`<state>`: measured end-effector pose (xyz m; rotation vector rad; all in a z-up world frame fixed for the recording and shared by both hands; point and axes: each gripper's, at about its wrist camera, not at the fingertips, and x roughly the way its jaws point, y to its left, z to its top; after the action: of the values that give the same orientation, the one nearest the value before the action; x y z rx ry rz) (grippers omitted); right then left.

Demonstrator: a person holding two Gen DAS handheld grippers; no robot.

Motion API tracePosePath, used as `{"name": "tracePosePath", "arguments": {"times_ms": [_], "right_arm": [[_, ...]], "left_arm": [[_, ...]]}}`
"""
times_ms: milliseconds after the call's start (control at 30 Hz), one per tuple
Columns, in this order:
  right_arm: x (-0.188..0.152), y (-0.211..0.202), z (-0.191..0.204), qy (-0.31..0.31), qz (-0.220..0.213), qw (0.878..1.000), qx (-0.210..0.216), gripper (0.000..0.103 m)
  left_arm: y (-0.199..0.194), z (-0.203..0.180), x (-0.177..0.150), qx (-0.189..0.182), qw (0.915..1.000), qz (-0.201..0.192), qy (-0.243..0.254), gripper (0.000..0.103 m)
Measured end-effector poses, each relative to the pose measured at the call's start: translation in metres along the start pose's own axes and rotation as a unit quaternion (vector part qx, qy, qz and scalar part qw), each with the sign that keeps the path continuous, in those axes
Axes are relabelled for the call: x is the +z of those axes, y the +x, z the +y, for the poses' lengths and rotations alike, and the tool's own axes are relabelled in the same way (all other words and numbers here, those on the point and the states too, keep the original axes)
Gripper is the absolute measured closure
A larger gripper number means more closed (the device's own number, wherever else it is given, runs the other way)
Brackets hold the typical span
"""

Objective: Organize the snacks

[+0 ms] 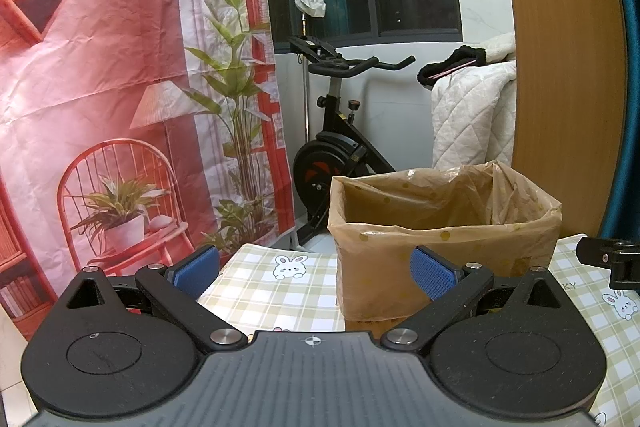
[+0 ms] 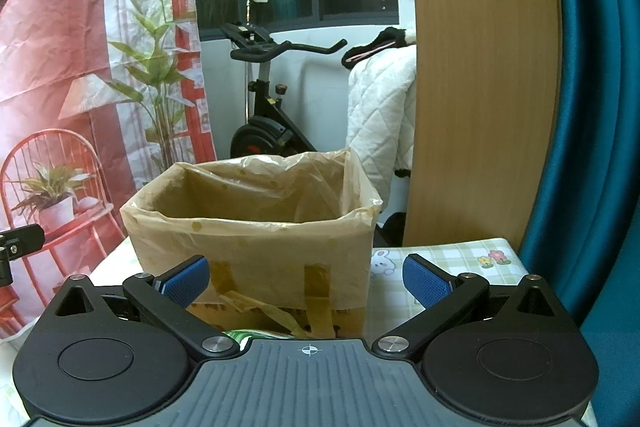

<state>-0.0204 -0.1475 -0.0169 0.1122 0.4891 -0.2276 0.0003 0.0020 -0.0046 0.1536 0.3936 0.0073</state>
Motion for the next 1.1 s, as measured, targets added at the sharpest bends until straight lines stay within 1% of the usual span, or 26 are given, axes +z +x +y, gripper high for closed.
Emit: {"name": "tracePosePath", "arguments": {"times_ms": [633,867,1000,1100], "right_arm": [[0.0,0.0,0.001,0.0,0.002,1.0,0.0,0.0],[-0.007,0.003,-0.003,-0.002,0.004,1.0,0.002,0.0],[-0.008,0.003,-0.002,-0.002,0.003,1.0,0.005,0.0],[-0.007,0.002,0.0,-0.003,-0.001,1.0,0.017,0.0]], "left_arm": [[0.0,0.001,0.0,0.0,1.0,0.001,0.0,0.001],[0.001,0.003,0.0,0.004,1.0,0.005,-0.001,0.001],[0.003,0.007,-0.002,-0.011,0.9998,0.006,-0.015,0.001],[0.004,0.013,-0.006,-0.023,0.9993,-0.002,-0.029,0.001]]}}
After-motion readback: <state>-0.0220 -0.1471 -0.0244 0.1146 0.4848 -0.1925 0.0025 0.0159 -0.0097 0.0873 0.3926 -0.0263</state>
